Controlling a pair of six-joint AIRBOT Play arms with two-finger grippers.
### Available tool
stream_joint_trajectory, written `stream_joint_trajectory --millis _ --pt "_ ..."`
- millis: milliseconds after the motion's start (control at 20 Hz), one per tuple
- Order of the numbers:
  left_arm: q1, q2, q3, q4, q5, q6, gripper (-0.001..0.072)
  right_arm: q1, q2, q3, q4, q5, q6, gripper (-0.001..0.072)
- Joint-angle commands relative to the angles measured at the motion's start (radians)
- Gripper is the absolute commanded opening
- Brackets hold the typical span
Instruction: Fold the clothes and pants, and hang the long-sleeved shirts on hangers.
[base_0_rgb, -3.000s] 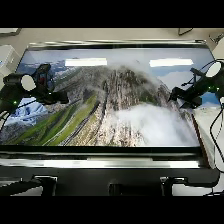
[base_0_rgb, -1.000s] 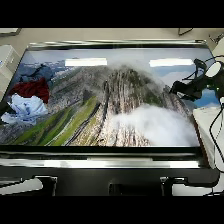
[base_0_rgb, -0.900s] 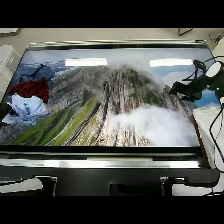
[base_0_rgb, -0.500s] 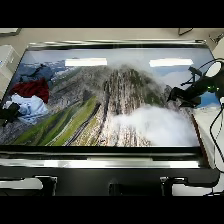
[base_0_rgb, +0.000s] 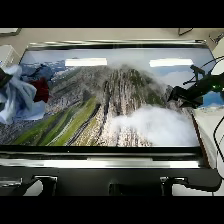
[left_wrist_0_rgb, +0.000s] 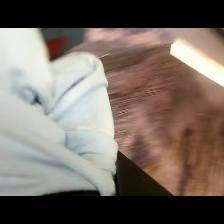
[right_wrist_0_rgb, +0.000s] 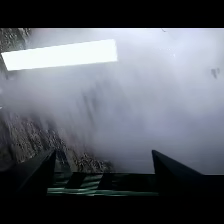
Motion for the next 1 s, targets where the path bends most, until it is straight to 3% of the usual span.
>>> stream_joint_trajectory --millis 0,150,250,350,600,800,850,900,950 --pt "-0.298 0.248 -0.024 -0.038 0.116 -0.034 0.0021 0.001 0.039 0.0 0.004 0.002 0.0 0.0669" --pt "-0.633 0.299 -0.093 -0.036 0.314 -0.109 0.0021 0.001 0.079 0.0 0.003 0.002 0.0 0.0669" --pt "-0.826 0.275 -0.13 -0.018 0.526 -0.114 0.002 0.001 0.107 0.0 0.003 0.002 -0.001 0.0669" --pt "-0.938 0.219 -0.134 0.033 0.663 -0.114 0.002 0.001 0.135 0.0 0.002 0.003 -0.016 0.067" --pt "-0.93 -0.021 -0.178 0.034 0.476 -0.184 0.002 0.001 0.177 0.0 -0.004 0.026 -0.026 0.067" --pt "-0.949 -0.294 -0.332 0.002 0.359 -0.363 0.0022 0.001 0.177 -0.006 -0.004 0.021 -0.027 0.067" --pt "-0.955 -0.35 -0.348 -0.029 0.33 -0.369 0.0024 0.001 0.177 -0.019 -0.005 0.008 -0.027 0.067" --pt "-0.954 -0.389 -0.35 -0.06 0.293 -0.368 0.0088 0.001 0.177 -0.04 -0.005 -0.003 -0.027 0.067" --pt "-0.949 -0.407 -0.349 -0.096 0.267 -0.366 0.0396 0.001 0.177 -0.067 -0.005 -0.011 -0.036 0.0671"
